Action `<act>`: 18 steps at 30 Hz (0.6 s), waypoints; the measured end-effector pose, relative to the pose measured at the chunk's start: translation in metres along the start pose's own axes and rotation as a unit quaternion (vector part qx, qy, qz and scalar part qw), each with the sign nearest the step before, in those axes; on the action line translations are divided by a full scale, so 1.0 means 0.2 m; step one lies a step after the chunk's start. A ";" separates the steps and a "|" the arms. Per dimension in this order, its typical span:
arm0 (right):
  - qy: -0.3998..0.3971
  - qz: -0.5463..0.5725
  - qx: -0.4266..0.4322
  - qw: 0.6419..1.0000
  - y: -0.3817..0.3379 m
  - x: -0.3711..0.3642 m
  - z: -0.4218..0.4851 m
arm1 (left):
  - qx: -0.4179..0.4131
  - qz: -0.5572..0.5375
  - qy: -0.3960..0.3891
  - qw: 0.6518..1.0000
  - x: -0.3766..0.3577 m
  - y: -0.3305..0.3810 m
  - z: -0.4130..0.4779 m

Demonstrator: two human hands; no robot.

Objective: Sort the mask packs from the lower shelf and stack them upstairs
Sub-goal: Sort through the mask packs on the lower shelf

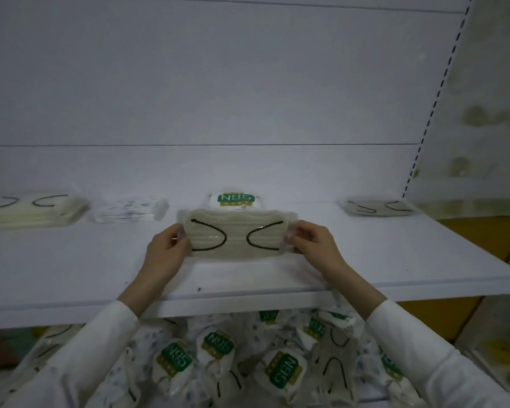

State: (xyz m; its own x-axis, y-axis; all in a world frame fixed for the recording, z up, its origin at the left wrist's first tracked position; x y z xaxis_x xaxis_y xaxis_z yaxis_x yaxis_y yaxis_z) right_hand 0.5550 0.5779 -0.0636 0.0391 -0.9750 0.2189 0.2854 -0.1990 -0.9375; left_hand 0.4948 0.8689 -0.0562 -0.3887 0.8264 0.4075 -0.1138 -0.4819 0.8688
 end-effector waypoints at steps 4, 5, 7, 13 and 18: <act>0.072 0.039 -0.006 0.997 -0.01 0.23 -0.03 | -0.080 0.033 -0.042 0.995 -0.14 0.25 0.04; 0.092 0.049 -0.010 0.995 0.00 0.30 -0.05 | -0.104 0.034 -0.045 0.993 -0.19 0.30 0.05; 0.130 0.063 -0.019 0.989 0.01 0.45 -0.09 | -0.126 0.025 -0.047 0.991 -0.28 0.39 0.07; 0.200 0.046 -0.039 0.978 0.05 0.89 -0.21 | -0.128 -0.067 -0.112 0.983 -0.66 0.55 0.08; 0.215 0.022 -0.032 0.976 0.07 1.26 -0.18 | -0.122 -0.121 -0.136 0.976 -1.00 0.71 0.12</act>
State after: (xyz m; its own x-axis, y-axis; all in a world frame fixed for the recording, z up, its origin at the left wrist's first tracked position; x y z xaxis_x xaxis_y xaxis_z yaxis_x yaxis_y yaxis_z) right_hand 0.5341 0.3266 -0.0307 -0.3600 -0.9311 0.0578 0.2318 -0.1493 -0.9612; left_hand 0.5783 0.6427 -0.0066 -0.0692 0.9555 0.2868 -0.3991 -0.2900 0.8698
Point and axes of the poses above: each hand's wrist, its own z-axis towards the middle knuckle, its own x-axis out of the back of the hand, y = z × x, the point moved 8 cm from there along z, towards the middle knuckle, and after that the axes turned 2 degrees about z, right-handed, at the moved point
